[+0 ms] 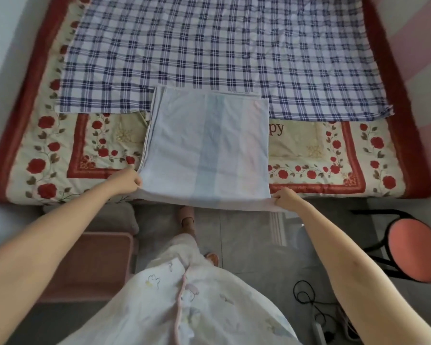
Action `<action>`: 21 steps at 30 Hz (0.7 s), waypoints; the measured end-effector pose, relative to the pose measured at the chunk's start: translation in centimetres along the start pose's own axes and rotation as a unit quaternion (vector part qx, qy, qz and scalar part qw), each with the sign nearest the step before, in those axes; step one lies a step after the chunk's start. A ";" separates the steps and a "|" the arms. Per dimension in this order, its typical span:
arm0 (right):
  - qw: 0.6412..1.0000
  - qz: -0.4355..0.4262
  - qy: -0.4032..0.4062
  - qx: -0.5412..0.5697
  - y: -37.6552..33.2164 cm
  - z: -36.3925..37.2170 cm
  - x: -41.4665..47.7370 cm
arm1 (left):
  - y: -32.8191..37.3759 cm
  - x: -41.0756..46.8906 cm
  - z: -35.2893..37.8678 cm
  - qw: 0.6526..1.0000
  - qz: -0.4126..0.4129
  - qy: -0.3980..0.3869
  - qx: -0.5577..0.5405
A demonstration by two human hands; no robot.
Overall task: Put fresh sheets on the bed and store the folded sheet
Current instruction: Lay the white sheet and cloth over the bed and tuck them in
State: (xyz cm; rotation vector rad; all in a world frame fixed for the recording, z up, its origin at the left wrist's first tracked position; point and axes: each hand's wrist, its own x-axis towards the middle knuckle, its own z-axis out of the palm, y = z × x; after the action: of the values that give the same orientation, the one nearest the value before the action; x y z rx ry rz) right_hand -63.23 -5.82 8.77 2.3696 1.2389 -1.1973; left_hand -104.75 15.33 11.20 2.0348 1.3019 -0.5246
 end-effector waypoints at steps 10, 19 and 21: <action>0.993 0.081 0.068 0.051 -2.3 -6.0 12.6 | 0.2 12.0 -5.3 0.995 -0.056 0.062 -0.058; 0.994 0.050 0.066 0.073 -5.5 -9.5 30.8 | 0.7 32.9 -3.5 0.978 -0.111 0.119 -0.129; 0.990 0.043 0.106 0.087 -5.6 -9.0 38.0 | 0.0 40.5 -1.3 0.982 -0.117 0.128 -0.077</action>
State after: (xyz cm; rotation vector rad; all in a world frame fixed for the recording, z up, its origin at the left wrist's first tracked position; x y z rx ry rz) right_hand -50.43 24.70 -12.68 2.7076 1.1189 -1.0915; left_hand -87.53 42.27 -13.72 1.8781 1.6940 -0.2598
